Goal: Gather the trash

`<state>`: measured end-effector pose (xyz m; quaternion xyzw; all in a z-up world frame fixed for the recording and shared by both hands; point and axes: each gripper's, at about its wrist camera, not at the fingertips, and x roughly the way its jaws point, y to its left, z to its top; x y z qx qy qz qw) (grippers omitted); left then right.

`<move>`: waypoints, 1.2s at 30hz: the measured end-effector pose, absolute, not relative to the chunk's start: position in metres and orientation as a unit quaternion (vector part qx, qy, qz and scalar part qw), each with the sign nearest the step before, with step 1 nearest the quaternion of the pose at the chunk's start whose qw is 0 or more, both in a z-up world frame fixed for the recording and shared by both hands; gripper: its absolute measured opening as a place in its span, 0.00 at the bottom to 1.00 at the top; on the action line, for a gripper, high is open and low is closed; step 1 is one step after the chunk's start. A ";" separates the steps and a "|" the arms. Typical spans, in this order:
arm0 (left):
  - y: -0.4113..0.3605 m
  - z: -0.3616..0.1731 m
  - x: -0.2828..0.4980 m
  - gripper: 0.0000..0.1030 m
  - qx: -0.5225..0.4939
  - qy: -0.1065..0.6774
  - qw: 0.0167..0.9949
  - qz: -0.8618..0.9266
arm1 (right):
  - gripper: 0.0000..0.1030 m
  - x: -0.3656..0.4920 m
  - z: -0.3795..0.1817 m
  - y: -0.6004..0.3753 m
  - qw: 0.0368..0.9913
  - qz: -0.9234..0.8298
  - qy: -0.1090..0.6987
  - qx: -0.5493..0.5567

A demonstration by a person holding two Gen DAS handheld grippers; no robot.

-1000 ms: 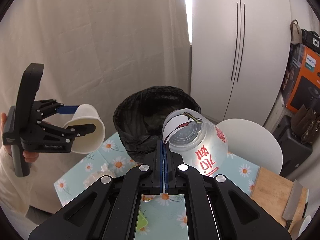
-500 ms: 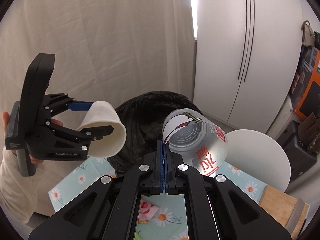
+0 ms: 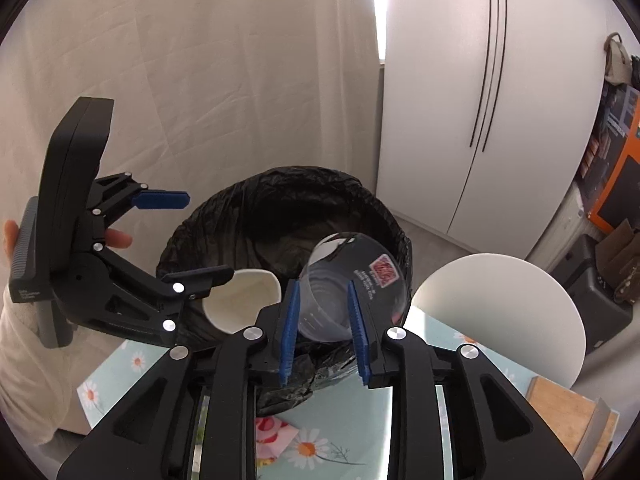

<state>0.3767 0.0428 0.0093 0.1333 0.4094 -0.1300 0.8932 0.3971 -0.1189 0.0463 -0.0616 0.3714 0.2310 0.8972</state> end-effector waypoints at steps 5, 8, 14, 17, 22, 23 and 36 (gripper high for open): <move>0.049 0.007 0.372 0.94 0.117 0.417 0.893 -0.120 | 0.39 0.391 0.046 -0.130 0.900 0.220 0.372 -0.054; 0.053 0.010 0.364 0.94 0.113 0.420 0.894 -0.110 | 0.44 0.384 0.046 -0.134 0.901 0.214 0.374 -0.051; 0.059 0.015 0.345 0.94 0.103 0.430 0.892 -0.094 | 0.59 0.367 0.048 -0.137 0.905 0.202 0.369 -0.061; 0.066 0.017 0.332 0.94 0.100 0.431 0.892 -0.087 | 0.64 0.356 0.048 -0.136 0.907 0.195 0.365 -0.075; 0.074 0.014 0.310 0.94 0.100 0.440 0.889 -0.072 | 0.76 0.337 0.049 -0.132 0.910 0.193 0.357 -0.086; 0.075 0.013 0.305 0.94 0.099 0.444 0.888 -0.070 | 0.80 0.333 0.050 -0.131 0.911 0.192 0.353 -0.090; 0.090 -0.001 0.239 0.94 0.091 0.480 0.871 -0.055 | 0.82 0.285 0.038 -0.119 0.902 0.219 0.357 -0.104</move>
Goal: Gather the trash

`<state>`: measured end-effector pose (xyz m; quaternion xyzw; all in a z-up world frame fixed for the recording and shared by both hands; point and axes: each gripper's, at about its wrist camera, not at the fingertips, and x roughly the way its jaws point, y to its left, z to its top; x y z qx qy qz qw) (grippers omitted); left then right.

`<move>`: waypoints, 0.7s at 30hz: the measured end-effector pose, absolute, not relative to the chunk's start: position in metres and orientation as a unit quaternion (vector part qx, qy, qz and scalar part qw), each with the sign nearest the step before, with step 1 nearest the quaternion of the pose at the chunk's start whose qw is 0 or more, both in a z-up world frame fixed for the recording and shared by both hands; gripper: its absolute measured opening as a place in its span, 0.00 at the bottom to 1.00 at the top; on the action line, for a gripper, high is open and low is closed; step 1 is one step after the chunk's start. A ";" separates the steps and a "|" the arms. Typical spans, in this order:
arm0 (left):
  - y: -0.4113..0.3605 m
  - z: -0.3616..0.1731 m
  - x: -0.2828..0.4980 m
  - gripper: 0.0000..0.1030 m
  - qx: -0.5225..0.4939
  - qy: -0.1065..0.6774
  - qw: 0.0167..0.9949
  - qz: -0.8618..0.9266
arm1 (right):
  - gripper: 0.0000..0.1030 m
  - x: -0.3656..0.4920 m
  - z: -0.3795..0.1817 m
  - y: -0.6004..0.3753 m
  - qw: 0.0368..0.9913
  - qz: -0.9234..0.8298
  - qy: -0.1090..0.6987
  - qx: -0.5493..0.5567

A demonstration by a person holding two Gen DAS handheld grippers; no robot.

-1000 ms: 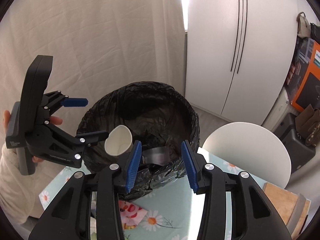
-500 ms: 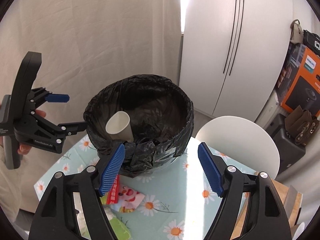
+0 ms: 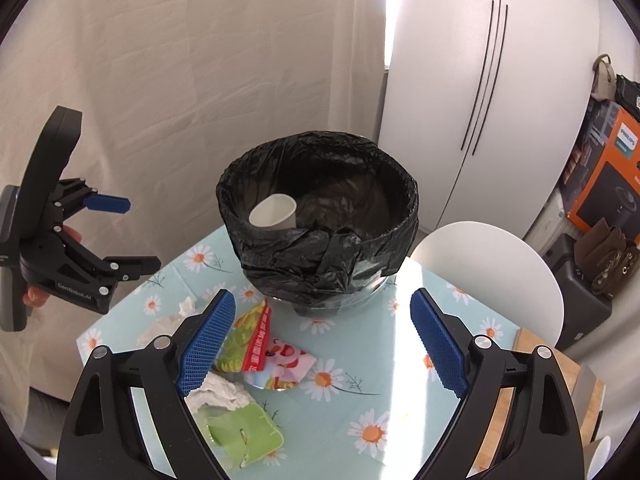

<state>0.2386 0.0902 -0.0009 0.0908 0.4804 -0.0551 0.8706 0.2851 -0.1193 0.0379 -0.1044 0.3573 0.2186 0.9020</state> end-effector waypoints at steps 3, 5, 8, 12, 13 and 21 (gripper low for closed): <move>0.092 -0.009 0.225 0.94 0.088 0.489 0.866 -0.052 | 0.82 0.276 0.033 -0.119 0.900 0.224 0.362 -0.099; 0.093 -0.015 0.217 0.94 0.088 0.495 0.863 -0.048 | 0.82 0.270 0.029 -0.119 0.897 0.228 0.365 -0.098; 0.091 -0.026 0.205 0.94 0.100 0.502 0.858 -0.037 | 0.82 0.263 0.021 -0.120 0.893 0.231 0.373 -0.100; 0.090 -0.040 0.194 0.94 0.103 0.516 0.850 -0.038 | 0.82 0.253 0.009 -0.122 0.887 0.235 0.384 -0.099; 0.090 -0.043 0.193 0.94 0.101 0.519 0.848 -0.038 | 0.82 0.251 0.006 -0.122 0.885 0.235 0.388 -0.099; 0.087 -0.067 0.191 0.94 0.099 0.534 0.838 -0.046 | 0.82 0.237 -0.026 -0.127 0.869 0.242 0.419 -0.104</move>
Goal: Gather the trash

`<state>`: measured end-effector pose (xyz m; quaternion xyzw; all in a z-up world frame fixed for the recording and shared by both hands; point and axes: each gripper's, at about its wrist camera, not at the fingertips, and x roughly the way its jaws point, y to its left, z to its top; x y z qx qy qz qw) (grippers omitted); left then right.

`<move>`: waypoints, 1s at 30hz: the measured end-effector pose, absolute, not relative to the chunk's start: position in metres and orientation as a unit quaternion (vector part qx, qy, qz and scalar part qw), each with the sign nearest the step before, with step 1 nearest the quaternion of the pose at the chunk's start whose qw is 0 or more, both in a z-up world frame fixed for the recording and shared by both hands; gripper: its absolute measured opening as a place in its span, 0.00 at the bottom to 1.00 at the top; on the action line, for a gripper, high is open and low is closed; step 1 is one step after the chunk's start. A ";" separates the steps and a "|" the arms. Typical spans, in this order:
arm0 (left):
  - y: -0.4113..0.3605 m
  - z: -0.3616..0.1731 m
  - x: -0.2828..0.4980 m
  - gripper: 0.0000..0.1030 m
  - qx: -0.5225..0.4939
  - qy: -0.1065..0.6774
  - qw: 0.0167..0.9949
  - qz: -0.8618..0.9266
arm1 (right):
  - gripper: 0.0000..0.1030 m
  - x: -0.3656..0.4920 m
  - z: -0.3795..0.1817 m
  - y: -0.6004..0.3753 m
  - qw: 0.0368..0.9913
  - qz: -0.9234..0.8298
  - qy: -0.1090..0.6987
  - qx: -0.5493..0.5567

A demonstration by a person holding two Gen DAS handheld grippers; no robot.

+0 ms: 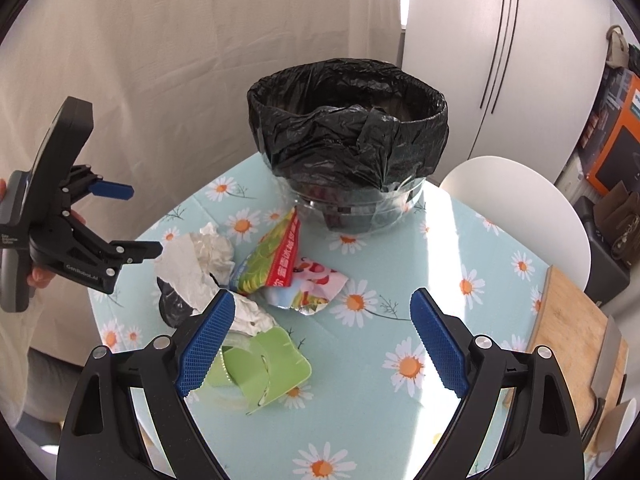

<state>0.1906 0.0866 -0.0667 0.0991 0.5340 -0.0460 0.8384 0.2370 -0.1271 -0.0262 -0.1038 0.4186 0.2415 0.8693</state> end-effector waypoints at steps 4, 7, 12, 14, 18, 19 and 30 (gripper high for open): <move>0.086 -0.081 0.197 0.94 0.099 0.547 0.829 -0.052 | 0.82 0.233 -0.045 -0.128 0.860 0.243 0.435 -0.106; 0.085 -0.092 0.202 0.94 0.094 0.558 0.822 -0.058 | 0.82 0.232 -0.058 -0.128 0.853 0.244 0.447 -0.114; 0.081 -0.113 0.212 0.94 0.108 0.577 0.807 -0.063 | 0.82 0.233 -0.078 -0.127 0.841 0.245 0.466 -0.127; 0.082 -0.119 0.216 0.94 0.106 0.583 0.803 -0.071 | 0.82 0.234 -0.083 -0.126 0.836 0.249 0.473 -0.126; 0.086 -0.127 0.226 0.94 0.092 0.592 0.797 -0.078 | 0.82 0.235 -0.094 -0.120 0.825 0.263 0.482 -0.131; 0.088 -0.128 0.228 0.94 0.088 0.594 0.796 -0.079 | 0.82 0.235 -0.097 -0.118 0.823 0.266 0.483 -0.133; 0.093 -0.133 0.240 0.93 0.081 0.601 0.787 -0.113 | 0.52 0.234 -0.126 -0.086 0.776 0.325 0.525 -0.132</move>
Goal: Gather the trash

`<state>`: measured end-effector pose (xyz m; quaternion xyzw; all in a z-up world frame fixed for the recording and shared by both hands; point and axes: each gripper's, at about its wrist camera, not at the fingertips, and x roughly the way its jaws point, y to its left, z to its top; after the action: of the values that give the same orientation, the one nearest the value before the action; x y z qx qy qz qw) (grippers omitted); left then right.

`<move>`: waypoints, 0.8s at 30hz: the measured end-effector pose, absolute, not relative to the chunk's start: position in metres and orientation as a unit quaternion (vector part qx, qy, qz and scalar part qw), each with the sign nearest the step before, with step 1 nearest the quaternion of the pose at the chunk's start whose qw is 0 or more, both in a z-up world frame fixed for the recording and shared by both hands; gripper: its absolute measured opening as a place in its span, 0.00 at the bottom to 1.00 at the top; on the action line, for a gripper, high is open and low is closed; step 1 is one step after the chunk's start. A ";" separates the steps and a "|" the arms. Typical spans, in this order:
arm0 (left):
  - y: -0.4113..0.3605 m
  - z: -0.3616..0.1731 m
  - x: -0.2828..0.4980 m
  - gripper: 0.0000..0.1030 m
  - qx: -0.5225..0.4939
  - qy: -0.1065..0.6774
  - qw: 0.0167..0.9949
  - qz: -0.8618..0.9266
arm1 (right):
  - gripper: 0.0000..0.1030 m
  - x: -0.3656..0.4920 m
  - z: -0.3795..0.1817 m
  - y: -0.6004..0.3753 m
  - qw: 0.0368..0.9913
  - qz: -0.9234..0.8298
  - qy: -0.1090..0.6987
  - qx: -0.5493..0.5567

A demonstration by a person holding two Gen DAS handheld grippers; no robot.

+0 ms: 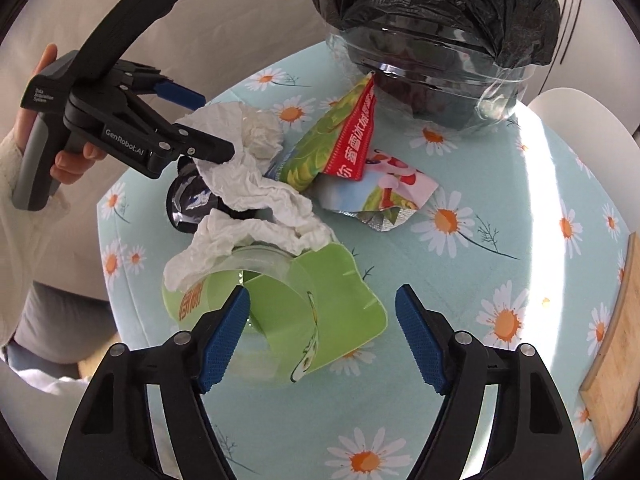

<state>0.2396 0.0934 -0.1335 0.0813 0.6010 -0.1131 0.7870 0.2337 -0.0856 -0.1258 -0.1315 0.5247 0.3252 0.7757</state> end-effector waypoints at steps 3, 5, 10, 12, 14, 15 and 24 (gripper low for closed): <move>0.087 -0.130 0.238 0.80 0.098 0.595 0.787 -0.135 | 0.14 0.234 -0.131 -0.081 0.759 0.342 0.539 -0.129; 0.085 -0.128 0.238 0.68 0.099 0.596 0.784 -0.146 | 0.10 0.234 -0.133 -0.079 0.751 0.350 0.545 -0.128; 0.085 -0.127 0.238 0.26 0.083 0.604 0.774 -0.168 | 0.05 0.228 -0.128 -0.079 0.752 0.357 0.540 -0.122; 0.083 -0.127 0.237 0.21 0.088 0.607 0.771 -0.168 | 0.04 0.226 -0.127 -0.080 0.755 0.352 0.540 -0.123; 0.082 -0.126 0.234 0.16 0.096 0.610 0.769 -0.165 | 0.03 0.224 -0.126 -0.082 0.760 0.342 0.538 -0.129; 0.082 -0.125 0.232 0.15 0.098 0.612 0.767 -0.166 | 0.03 0.223 -0.125 -0.085 0.764 0.334 0.537 -0.130; 0.082 -0.103 0.212 0.15 0.112 0.601 0.776 -0.156 | 0.02 0.204 -0.103 -0.112 0.794 0.286 0.528 -0.092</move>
<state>0.2120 0.0816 -0.1032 0.1122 0.6011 -0.1559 0.7757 0.2043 -0.1118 -0.1033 -0.0916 0.5284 0.2863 0.7940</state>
